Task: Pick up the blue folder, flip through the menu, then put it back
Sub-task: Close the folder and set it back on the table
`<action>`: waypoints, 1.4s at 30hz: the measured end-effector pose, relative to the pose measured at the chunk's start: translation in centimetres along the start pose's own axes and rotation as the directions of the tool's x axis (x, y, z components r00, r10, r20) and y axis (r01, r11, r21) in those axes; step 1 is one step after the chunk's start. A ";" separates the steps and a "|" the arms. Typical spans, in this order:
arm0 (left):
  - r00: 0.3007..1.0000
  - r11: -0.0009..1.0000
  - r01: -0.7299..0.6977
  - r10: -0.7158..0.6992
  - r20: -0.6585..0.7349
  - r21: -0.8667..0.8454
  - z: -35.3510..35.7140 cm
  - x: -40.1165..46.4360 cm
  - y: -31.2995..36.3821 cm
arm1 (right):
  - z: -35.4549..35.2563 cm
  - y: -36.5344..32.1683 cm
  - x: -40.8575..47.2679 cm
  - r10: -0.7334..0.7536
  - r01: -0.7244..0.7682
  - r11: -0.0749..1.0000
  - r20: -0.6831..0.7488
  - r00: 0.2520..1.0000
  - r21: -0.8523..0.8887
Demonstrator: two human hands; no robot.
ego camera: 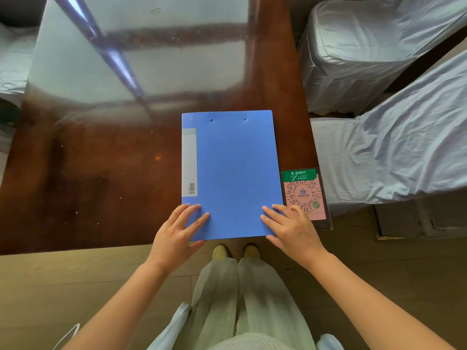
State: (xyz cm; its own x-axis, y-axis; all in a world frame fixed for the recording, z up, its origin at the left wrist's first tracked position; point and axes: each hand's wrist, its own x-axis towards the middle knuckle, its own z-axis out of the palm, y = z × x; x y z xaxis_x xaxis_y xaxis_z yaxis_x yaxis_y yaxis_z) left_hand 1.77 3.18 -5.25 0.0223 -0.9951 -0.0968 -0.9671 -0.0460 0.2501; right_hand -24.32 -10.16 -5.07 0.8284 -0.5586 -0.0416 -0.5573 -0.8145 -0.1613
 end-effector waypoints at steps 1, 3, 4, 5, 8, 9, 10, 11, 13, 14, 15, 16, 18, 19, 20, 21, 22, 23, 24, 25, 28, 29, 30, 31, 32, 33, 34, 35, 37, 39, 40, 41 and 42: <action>1.000 1.000 -0.001 0.001 0.000 0.002 0.0 0.0 0.0 | 0.0 0.0 0.0 -0.001 0.001 1.000 0.000 1.000 0.000; 1.000 1.000 -0.002 0.002 -0.002 0.003 0.0 0.0 0.0 | 0.0 0.0 0.0 -0.002 0.002 1.000 0.000 1.000 0.002; 1.000 1.000 -0.001 0.001 -0.003 0.003 0.0 0.0 0.0 | 0.0 0.1 0.0 -0.002 0.002 1.000 0.000 1.000 0.004; 1.000 1.000 0.001 -0.001 -0.005 0.002 0.0 -0.1 0.0 | 0.1 0.1 0.0 -0.003 0.003 1.000 -0.001 1.000 0.006; 1.000 1.000 0.005 -0.005 -0.006 -0.008 0.0 0.0 0.1 | 0.2 0.1 -0.1 -0.005 0.005 1.000 0.001 1.000 0.009; 1.000 1.000 0.006 -0.006 -0.005 -0.010 0.0 0.0 0.1 | 0.2 0.2 -0.1 -0.006 0.006 1.000 0.002 1.000 0.011; 1.000 1.000 0.007 -0.007 -0.004 -0.012 0.0 0.0 0.1 | 0.2 0.2 -0.1 -0.006 0.006 1.000 0.004 1.000 0.013; 1.000 1.000 0.007 -0.007 -0.004 -0.013 0.0 0.0 0.2 | 0.2 0.2 -0.1 -0.006 0.006 1.000 0.006 1.000 0.013; 1.000 1.000 0.003 -0.003 -0.005 -0.013 0.0 0.0 0.1 | 0.3 0.3 -0.1 -0.003 0.003 1.000 0.009 1.000 0.015; 1.000 1.000 0.000 0.000 -0.007 -0.012 0.1 0.0 0.1 | 0.3 0.3 -0.1 -0.002 0.002 1.000 0.009 1.000 0.019; 1.000 1.000 -0.002 0.002 -0.008 -0.010 0.1 0.0 0.1 | 0.3 0.3 -0.2 -0.001 0.001 1.000 0.009 1.000 0.022; 1.000 1.000 -0.003 0.002 -0.010 -0.009 0.2 0.0 0.1 | 0.3 0.3 -0.1 -0.002 0.002 1.000 0.009 1.000 0.024; 1.000 1.000 -0.001 0.001 -0.015 -0.010 0.2 0.0 0.1 | 0.3 0.4 -0.1 -0.005 0.005 1.000 0.005 1.000 0.021; 1.000 1.000 0.000 0.000 -0.017 -0.012 0.2 0.0 0.1 | 0.3 0.4 -0.2 -0.007 0.007 1.000 0.004 1.000 0.020; 1.000 1.000 0.000 0.000 -0.018 -0.014 0.3 0.0 0.1 | 0.3 0.4 -0.2 -0.008 0.008 1.000 0.004 1.000 0.019; 1.000 1.000 0.000 0.000 -0.017 -0.015 0.3 0.0 0.1 | 0.3 0.4 -0.2 -0.008 0.008 1.000 0.005 1.000 0.019; 1.000 1.000 -0.001 0.000 -0.017 -0.016 0.3 0.0 0.2 | 0.2 0.4 -0.2 -0.009 0.009 1.000 0.005 1.000 0.019; 1.000 1.000 0.000 0.000 -0.015 -0.015 0.2 0.0 0.2 | 0.2 0.4 -0.2 -0.010 0.010 1.000 0.004 1.000 0.019; 1.000 1.000 0.000 0.000 -0.013 -0.014 0.2 0.0 0.2 | 0.2 0.4 -0.2 -0.012 0.012 1.000 0.004 1.000 0.020; 1.000 1.000 0.002 -0.002 -0.009 -0.014 0.2 0.0 0.2 | 0.1 0.5 -0.2 -0.012 0.011 1.000 0.004 1.000 0.022; 1.000 1.000 0.006 -0.006 0.003 -0.011 0.2 0.0 0.2 | 0.1 0.4 -0.1 -0.010 0.010 1.000 0.008 1.000 0.026; 1.000 1.000 0.009 -0.009 0.012 -0.012 0.2 0.0 0.2 | 0.1 0.4 -0.1 -0.010 0.009 1.000 0.011 1.000 0.027; 1.000 1.000 0.010 -0.010 0.018 -0.013 0.1 0.0 0.2 | 0.1 0.4 -0.1 -0.011 0.010 1.000 0.013 1.000 0.027; 1.000 1.000 0.007 -0.007 0.022 -0.012 0.1 0.0 0.1 | 0.1 0.5 -0.1 -0.013 0.012 1.000 0.014 1.000 0.026; 1.000 1.000 0.006 -0.006 0.028 -0.008 0.1 -0.1 0.1 | 0.2 0.5 -0.1 -0.015 0.014 1.000 0.017 1.000 0.024; 0.999 1.000 0.003 -0.003 0.035 -0.003 0.0 -0.1 0.1 | 0.1 0.6 -0.1 -0.016 0.015 1.000 0.022 1.000 0.021; 0.999 1.000 0.000 0.000 0.037 0.005 -0.1 -0.1 0.1 | 0.1 0.6 -0.1 -0.018 0.017 1.000 0.024 1.000 0.018; 0.999 1.000 -0.003 0.002 0.039 0.011 -0.1 0.0 0.1 | 0.2 0.7 0.0 -0.020 0.020 1.000 0.029 0.999 0.014; 0.999 1.000 -0.005 0.003 0.045 0.029 -0.1 0.1 0.1 | 0.2 0.7 0.0 -0.023 0.023 1.000 0.035 0.999 0.008; 0.999 0.999 -0.017 0.015 0.047 0.048 -0.1 0.1 0.1 | 0.2 0.8 0.0 -0.023 0.022 1.000 0.038 0.999 0.014; 0.999 0.998 -0.020 0.017 0.045 0.061 -0.1 0.1 0.1 | 0.3 0.8 0.0 -0.022 0.021 1.000 0.037 0.999 0.016; 0.999 0.997 -0.025 0.021 0.043 0.072 0.0 0.0 0.1 | 0.3 0.8 0.0 -0.021 0.020 1.000 0.036 0.999 0.017; 0.999 0.997 -0.025 0.022 0.041 0.077 0.0 0.0 0.1 | 0.3 0.8 0.0 -0.021 0.021 1.000 0.035 0.999 0.021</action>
State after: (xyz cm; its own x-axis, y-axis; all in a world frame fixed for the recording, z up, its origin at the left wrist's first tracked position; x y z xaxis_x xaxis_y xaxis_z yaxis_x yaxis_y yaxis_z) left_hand 1.64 3.16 -5.24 -0.0092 -0.9914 -0.1305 -0.9839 -0.0143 0.1779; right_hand -24.74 -10.76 -5.54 0.8416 -0.5352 -0.0730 -0.5389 -0.8224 -0.1826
